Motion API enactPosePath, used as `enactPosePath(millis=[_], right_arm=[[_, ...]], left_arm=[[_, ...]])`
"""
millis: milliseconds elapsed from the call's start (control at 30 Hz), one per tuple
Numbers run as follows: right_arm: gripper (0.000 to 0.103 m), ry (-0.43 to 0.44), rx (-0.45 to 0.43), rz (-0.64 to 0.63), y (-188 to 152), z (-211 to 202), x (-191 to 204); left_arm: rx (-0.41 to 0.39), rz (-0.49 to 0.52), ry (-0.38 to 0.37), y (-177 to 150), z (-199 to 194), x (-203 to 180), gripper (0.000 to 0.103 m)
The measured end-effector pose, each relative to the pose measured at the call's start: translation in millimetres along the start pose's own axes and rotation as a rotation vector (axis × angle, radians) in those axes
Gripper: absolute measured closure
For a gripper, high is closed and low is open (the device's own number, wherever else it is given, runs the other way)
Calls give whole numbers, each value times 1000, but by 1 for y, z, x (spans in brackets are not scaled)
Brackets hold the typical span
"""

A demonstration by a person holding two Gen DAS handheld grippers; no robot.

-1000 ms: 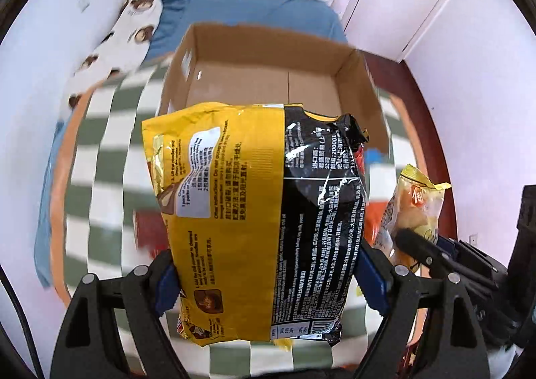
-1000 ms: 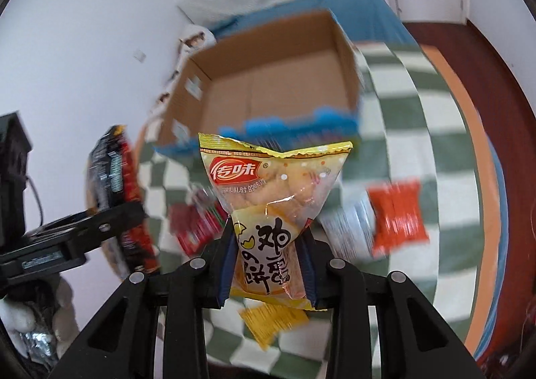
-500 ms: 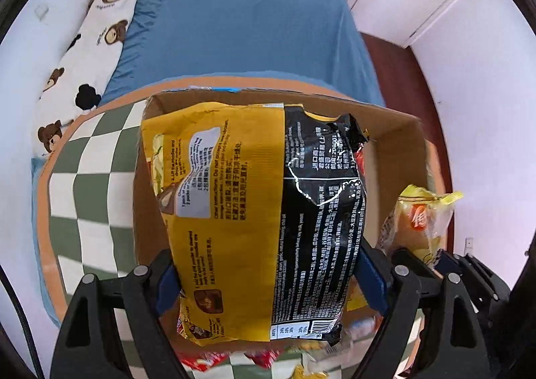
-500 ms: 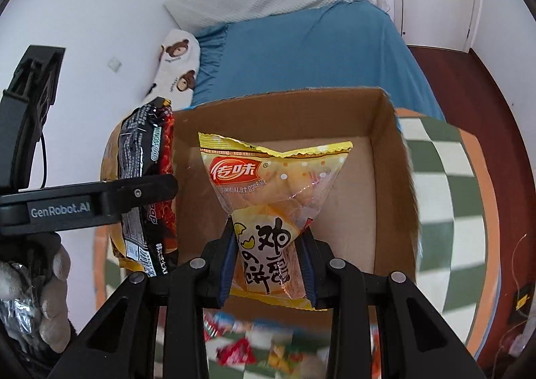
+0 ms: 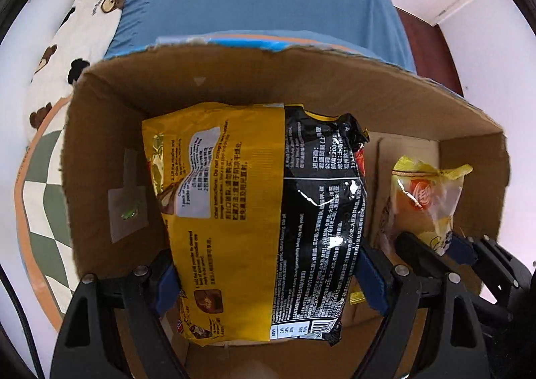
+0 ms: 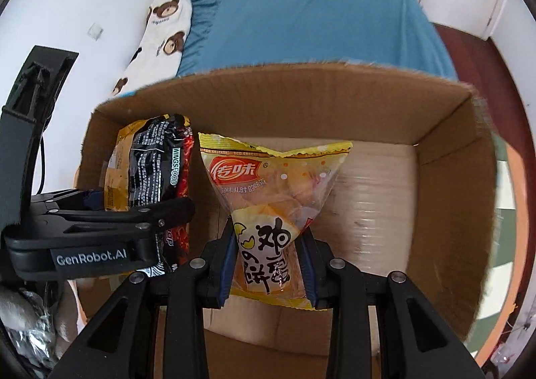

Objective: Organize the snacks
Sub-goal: 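Carry both packs into the cardboard box and open both tools, then lift both tools out of the box back toward the snack pile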

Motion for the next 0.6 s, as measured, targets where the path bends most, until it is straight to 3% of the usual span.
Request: enactPosePath(millis=[33, 67, 100, 333, 600], right_arm=[[45, 10, 31, 16, 2, 8, -3], [21, 11, 42, 25, 8, 14, -6], [15, 3, 48, 28, 9, 19, -9], [15, -18, 32, 16, 12, 20, -18], [15, -65, -63, 8, -7, -22, -14]], left_arm=[[-15, 9, -2, 1, 1, -1, 17], [-23, 12, 1, 2, 0, -2, 16], [-24, 14, 2, 2, 1, -4, 16], [-52, 15, -7, -1, -12, -7, 15], [-144, -18, 22, -21, -53, -3, 15]])
Point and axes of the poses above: each gripper's, at about its wrist camera, not at the fingertips, and z roughly the way its jaws point, x to its left, y to its top, the point moved 6 cm from there along z, roughly the way its jaws point, and after that the axes turned 14 degrees about z, right-handed, at the moved point
